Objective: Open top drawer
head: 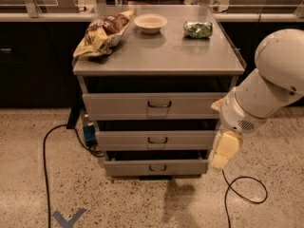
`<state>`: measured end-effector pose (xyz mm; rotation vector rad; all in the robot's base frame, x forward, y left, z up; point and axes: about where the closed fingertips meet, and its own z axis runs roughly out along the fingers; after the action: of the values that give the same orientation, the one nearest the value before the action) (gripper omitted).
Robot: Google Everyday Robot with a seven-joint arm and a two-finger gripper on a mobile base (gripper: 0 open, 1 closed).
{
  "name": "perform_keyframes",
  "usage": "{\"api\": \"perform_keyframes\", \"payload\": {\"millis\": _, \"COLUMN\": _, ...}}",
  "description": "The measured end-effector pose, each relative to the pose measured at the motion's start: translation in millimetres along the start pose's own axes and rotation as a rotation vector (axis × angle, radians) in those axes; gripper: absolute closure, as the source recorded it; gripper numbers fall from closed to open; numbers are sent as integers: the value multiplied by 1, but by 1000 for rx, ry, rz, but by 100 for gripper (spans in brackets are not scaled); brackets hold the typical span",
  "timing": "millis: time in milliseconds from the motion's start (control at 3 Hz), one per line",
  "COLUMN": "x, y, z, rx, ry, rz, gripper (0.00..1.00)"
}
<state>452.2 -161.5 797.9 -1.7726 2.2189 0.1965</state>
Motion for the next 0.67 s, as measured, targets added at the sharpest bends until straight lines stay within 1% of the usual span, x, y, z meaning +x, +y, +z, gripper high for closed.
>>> {"api": "perform_keyframes", "payload": {"millis": 333, "x": -10, "y": -10, "z": 9, "rx": 48, "ry": -27, "rz": -35, "gripper": 0}}
{"api": "perform_keyframes", "payload": {"millis": 667, "x": -41, "y": -43, "z": 36, "rx": 136, "ry": -111, "rz": -72, "gripper": 0}}
